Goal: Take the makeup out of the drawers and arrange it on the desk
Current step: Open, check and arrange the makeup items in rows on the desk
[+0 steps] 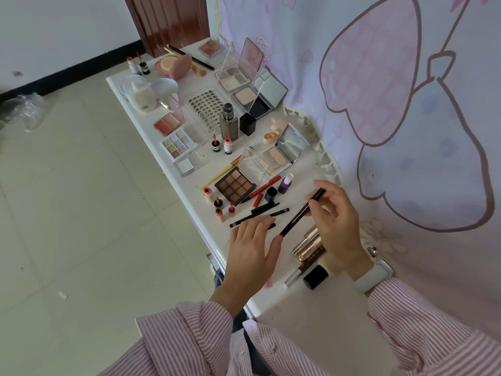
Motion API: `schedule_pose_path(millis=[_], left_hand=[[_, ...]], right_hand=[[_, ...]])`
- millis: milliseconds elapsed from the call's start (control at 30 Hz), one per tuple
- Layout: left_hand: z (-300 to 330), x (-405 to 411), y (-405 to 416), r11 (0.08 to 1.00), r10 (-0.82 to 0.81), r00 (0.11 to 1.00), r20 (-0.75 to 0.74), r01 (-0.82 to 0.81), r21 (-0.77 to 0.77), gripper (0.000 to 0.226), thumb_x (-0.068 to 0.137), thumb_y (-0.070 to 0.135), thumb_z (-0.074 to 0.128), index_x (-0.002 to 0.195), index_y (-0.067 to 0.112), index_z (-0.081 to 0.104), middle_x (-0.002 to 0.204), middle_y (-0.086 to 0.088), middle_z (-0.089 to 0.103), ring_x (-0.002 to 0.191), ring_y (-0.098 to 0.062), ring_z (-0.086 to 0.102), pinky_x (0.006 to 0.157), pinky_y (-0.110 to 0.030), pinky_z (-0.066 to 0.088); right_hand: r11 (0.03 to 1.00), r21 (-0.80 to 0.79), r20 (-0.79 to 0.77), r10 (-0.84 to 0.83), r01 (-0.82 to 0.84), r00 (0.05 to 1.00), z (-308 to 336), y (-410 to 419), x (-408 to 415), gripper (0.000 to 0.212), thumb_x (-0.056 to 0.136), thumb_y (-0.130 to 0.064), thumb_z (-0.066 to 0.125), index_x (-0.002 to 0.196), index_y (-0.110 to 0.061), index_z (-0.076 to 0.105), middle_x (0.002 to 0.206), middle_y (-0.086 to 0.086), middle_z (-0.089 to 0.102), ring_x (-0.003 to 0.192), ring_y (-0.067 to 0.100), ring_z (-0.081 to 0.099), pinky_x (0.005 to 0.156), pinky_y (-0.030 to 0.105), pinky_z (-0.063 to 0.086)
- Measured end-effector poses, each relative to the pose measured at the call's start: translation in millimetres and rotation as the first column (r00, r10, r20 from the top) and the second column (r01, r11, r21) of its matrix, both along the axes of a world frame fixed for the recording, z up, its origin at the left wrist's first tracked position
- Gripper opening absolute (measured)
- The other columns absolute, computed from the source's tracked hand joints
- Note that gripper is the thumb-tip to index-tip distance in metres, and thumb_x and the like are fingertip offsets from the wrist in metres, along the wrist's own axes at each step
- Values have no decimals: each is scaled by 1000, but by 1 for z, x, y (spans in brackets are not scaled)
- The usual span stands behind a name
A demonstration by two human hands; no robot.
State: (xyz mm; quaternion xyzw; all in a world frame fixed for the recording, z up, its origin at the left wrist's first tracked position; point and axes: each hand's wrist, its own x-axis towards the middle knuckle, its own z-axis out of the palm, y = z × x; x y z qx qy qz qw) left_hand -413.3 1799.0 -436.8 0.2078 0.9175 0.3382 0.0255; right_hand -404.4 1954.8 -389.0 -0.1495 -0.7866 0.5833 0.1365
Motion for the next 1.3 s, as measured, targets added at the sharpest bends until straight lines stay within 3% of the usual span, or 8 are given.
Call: schedule_pose_path(millis=[167, 267, 400, 533, 633, 867, 1133, 1300], left_hand=[[9, 5, -4, 1000, -9, 998, 56, 9, 5, 42, 92, 39, 35, 97, 13, 67, 84, 2, 69, 70, -14, 63, 73, -30, 50], [9, 6, -10, 999, -47, 981, 188, 47, 5, 38, 96, 35, 34, 109, 12, 60, 102, -1, 64, 82, -15, 60, 70, -26, 47], [4, 9, -19, 991, -120, 982, 145, 126, -36, 34, 99, 33, 34, 121, 16, 53, 110, 2, 62, 90, -15, 60, 71, -22, 43], [1, 14, -24, 991, -130, 981, 141, 135, -23, 57, 89, 46, 19, 115, 16, 60, 91, -1, 69, 73, -19, 64, 57, -21, 40], [3, 15, -26, 989, -130, 981, 145, 139, -55, 44, 96, 41, 27, 121, 20, 56, 91, 1, 69, 74, -18, 64, 56, -16, 33], [6, 9, -31, 971, -123, 963, 241, 167, -171, 35, 99, 37, 29, 128, 26, 45, 91, 2, 67, 77, -18, 62, 63, -25, 42], [10, 4, -28, 967, -127, 945, 301, 185, -173, 31, 100, 34, 28, 106, 16, 52, 93, 0, 62, 79, -16, 58, 70, -28, 46], [8, 6, -32, 962, -131, 958, 253, 185, -201, 31, 99, 37, 29, 115, 23, 51, 69, 6, 53, 53, -10, 45, 52, -23, 37]], right_hand=[[977, -212, 134, 61, -32, 989, -1, -21, 12, 17, 90, -3, 53, 95, -18, 59, 91, 3, 69, 86, 8, 66, 75, 17, 52], [985, -159, 188, 90, -60, 978, -8, -25, 18, 18, 90, -6, 54, 91, -23, 59, 89, -4, 70, 85, 5, 66, 75, 18, 52], [985, -44, 269, 174, -169, 947, -16, -22, 23, 17, 90, -11, 55, 85, -27, 56, 80, -4, 68, 75, 4, 65, 71, 18, 51], [969, -33, 316, 242, -244, 917, -20, -22, 23, 18, 91, -9, 52, 80, -23, 53, 60, -6, 53, 55, 1, 52, 57, 13, 42], [961, -55, 346, 274, -272, 897, -24, -22, 22, 18, 92, -9, 50, 79, -21, 53, 60, -4, 50, 53, 1, 47, 56, 13, 41], [952, -55, 357, 299, -300, 885, -30, -27, 20, 19, 93, -7, 48, 79, -20, 51, 61, -4, 48, 54, 0, 45, 58, 14, 41], [924, -98, 358, 379, -369, 853, -26, -25, 13, 17, 92, -5, 49, 82, -18, 50, 64, -1, 53, 57, 0, 51, 61, 14, 45], [902, -114, 379, 428, -417, 821, -23, -24, 13, 14, 91, -3, 49, 82, -14, 50, 65, -1, 54, 58, -2, 51, 63, 14, 46]])
